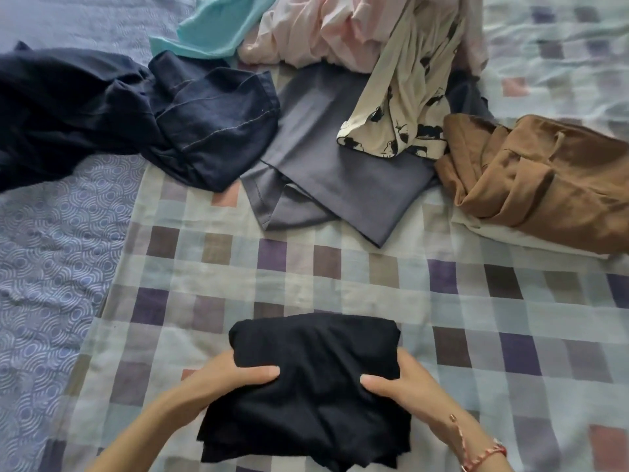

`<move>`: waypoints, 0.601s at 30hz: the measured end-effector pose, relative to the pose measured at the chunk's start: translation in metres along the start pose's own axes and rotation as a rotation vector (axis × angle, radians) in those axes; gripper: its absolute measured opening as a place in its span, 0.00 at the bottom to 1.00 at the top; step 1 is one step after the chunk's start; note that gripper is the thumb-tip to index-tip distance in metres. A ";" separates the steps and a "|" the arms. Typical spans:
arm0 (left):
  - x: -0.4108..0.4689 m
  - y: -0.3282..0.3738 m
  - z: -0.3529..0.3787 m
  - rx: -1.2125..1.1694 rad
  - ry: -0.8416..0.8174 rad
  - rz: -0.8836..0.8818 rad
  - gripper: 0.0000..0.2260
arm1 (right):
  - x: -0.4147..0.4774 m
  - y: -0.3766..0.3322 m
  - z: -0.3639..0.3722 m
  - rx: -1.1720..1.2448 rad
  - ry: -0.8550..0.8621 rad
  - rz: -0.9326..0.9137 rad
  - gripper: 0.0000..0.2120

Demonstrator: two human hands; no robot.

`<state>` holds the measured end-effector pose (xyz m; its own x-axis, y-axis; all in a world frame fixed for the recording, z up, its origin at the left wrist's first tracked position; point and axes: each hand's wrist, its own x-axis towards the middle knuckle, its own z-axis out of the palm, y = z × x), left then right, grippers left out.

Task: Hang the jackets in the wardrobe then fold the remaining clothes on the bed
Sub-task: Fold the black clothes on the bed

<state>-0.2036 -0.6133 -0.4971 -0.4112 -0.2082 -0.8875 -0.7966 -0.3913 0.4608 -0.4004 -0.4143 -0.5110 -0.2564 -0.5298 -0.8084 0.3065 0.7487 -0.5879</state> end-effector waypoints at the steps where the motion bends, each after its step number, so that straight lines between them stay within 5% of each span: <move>1: -0.003 0.009 -0.001 -0.003 -0.083 -0.012 0.39 | -0.003 -0.002 -0.007 -0.004 -0.009 -0.048 0.20; 6: -0.006 0.085 0.026 -0.083 -0.144 0.081 0.36 | -0.014 -0.036 -0.072 0.037 0.292 -0.271 0.11; 13: 0.020 0.242 0.108 0.034 0.068 0.471 0.21 | -0.028 -0.104 -0.192 -0.072 0.823 -0.546 0.10; 16: 0.056 0.309 0.154 0.035 0.106 0.602 0.18 | -0.028 -0.127 -0.263 -0.159 1.005 -0.500 0.13; 18: 0.086 0.325 0.181 0.103 0.151 0.637 0.20 | -0.020 -0.131 -0.299 -0.242 1.105 -0.287 0.21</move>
<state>-0.5779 -0.5965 -0.4241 -0.7551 -0.4970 -0.4275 -0.4597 -0.0635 0.8858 -0.7101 -0.3827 -0.4091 -0.9830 -0.1463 -0.1109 -0.0448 0.7770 -0.6279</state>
